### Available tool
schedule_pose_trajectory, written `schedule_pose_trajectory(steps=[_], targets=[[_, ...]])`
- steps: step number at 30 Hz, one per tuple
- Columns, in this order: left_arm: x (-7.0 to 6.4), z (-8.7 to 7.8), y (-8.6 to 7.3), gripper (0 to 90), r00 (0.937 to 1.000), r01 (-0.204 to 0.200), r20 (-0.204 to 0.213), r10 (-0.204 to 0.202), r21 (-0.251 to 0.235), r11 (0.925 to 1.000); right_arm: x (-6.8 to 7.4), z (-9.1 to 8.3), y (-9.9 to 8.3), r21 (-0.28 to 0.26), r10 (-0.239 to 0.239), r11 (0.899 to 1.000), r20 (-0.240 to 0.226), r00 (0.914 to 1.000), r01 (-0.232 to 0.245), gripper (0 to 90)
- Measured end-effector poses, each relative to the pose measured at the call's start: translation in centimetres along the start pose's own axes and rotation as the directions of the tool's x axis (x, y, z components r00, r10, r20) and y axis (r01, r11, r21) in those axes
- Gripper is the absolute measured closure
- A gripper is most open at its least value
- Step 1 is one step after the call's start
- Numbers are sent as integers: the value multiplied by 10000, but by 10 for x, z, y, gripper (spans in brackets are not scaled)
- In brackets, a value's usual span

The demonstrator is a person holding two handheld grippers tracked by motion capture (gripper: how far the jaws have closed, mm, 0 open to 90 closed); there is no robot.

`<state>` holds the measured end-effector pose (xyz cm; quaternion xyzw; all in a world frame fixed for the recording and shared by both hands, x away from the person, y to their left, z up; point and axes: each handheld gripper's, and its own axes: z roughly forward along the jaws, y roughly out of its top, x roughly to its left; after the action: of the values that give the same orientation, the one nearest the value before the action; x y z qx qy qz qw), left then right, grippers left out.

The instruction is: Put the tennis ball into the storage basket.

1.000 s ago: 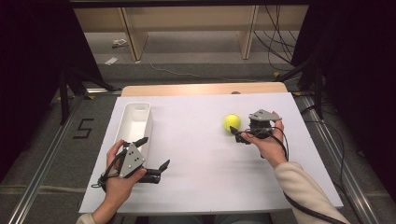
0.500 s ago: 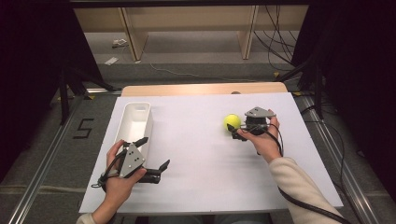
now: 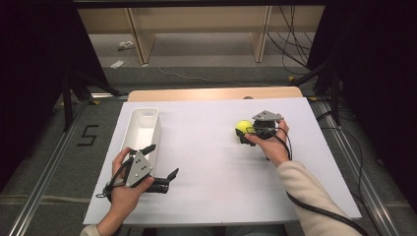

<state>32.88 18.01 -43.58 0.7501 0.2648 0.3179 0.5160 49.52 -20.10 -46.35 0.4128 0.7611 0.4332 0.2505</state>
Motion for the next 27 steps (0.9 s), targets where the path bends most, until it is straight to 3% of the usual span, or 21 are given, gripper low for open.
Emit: schedule_pose_trajectory(steps=[27], targets=[[0, -1, 1, 0, 10000, 35, -12, -35, -46, 10000, -3, 30, -2, 537, 282, 9981, 154, 9995, -290, 71]])
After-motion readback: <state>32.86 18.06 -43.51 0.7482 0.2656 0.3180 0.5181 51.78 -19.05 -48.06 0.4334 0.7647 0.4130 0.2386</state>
